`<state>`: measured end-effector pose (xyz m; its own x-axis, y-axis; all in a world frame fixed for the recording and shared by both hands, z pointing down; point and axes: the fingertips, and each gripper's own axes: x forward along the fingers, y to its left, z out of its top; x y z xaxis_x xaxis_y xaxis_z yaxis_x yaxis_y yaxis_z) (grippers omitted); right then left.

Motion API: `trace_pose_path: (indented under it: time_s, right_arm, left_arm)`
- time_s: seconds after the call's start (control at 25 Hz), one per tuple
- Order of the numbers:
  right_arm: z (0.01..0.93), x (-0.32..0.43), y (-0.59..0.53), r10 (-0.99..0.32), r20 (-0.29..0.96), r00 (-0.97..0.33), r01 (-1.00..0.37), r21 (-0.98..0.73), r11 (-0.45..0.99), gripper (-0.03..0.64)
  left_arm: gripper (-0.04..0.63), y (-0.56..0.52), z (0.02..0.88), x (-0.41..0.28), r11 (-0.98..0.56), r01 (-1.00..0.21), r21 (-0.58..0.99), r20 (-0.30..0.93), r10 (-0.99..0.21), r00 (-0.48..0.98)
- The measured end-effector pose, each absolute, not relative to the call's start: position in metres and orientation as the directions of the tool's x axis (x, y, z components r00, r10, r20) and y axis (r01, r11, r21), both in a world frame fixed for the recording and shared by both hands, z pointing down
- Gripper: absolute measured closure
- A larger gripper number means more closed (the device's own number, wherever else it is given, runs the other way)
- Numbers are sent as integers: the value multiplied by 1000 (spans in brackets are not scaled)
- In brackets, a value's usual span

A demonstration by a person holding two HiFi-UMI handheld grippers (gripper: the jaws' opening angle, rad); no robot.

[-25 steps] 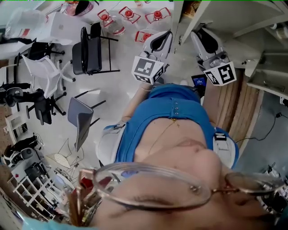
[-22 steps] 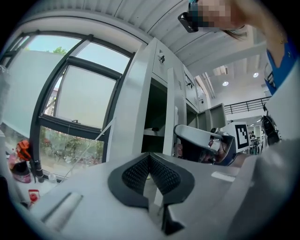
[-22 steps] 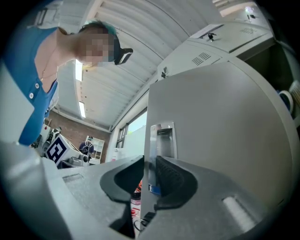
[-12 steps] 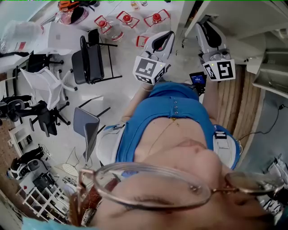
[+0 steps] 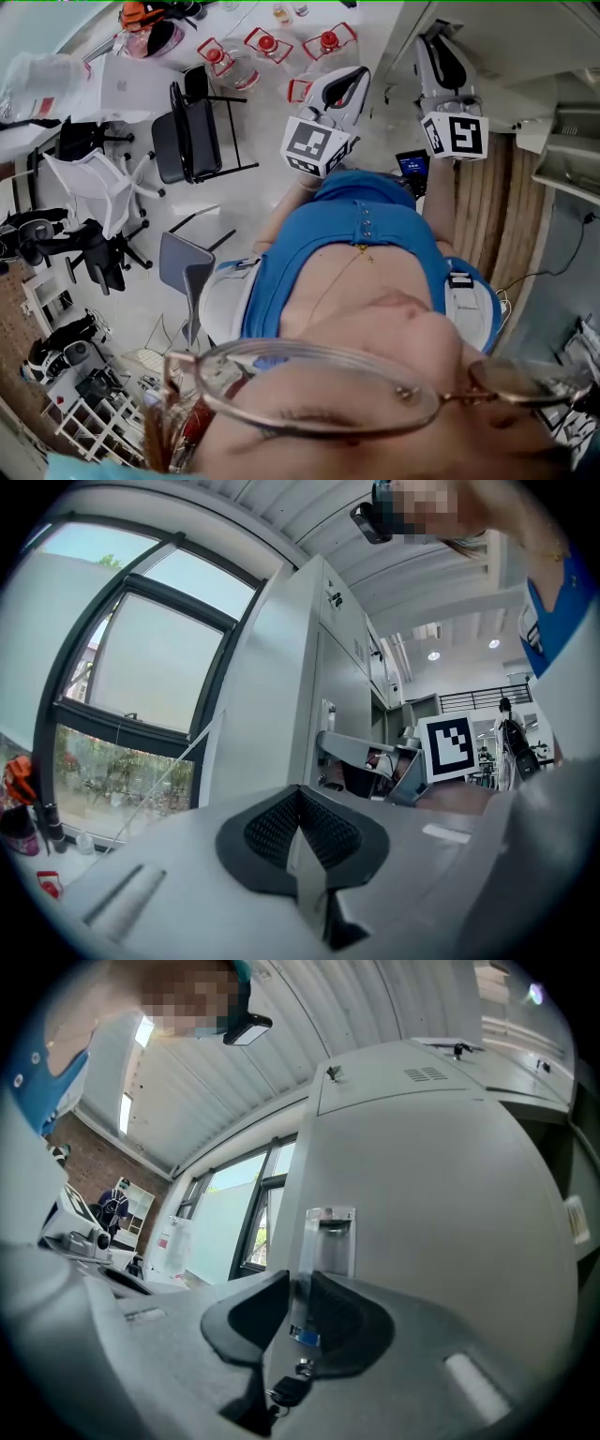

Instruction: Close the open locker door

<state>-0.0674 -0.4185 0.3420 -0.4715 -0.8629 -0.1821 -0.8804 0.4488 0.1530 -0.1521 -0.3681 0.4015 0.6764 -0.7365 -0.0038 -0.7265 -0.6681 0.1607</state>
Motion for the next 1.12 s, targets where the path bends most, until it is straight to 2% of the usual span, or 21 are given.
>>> trace_pose_path:
  time_s: [0.4,0.84,1.0,1.12]
  right_arm:
    - [342,-68,-428,-900,-200,-387,-918,172,356,538]
    - [350,-60,-425,-958,-153,-244,-953,221,208,543]
    - [355,-61,-423,-969,-128,-210,-957,232,177,615]
    - [357,-61,-422,-971,-114,-212,-960,212,185,615]
  left_arm:
    - [601,-377,402,-160,-695,-700,163,-2,-710,705]
    - [601,-381,406,-159,-717,-674,177,-5,-686,728]
    - [601,-380,406,-156,-722,-668,182,-5,-680,733]
    - [601,-380,405,-156,-722,-666,188,-7,-679,734]
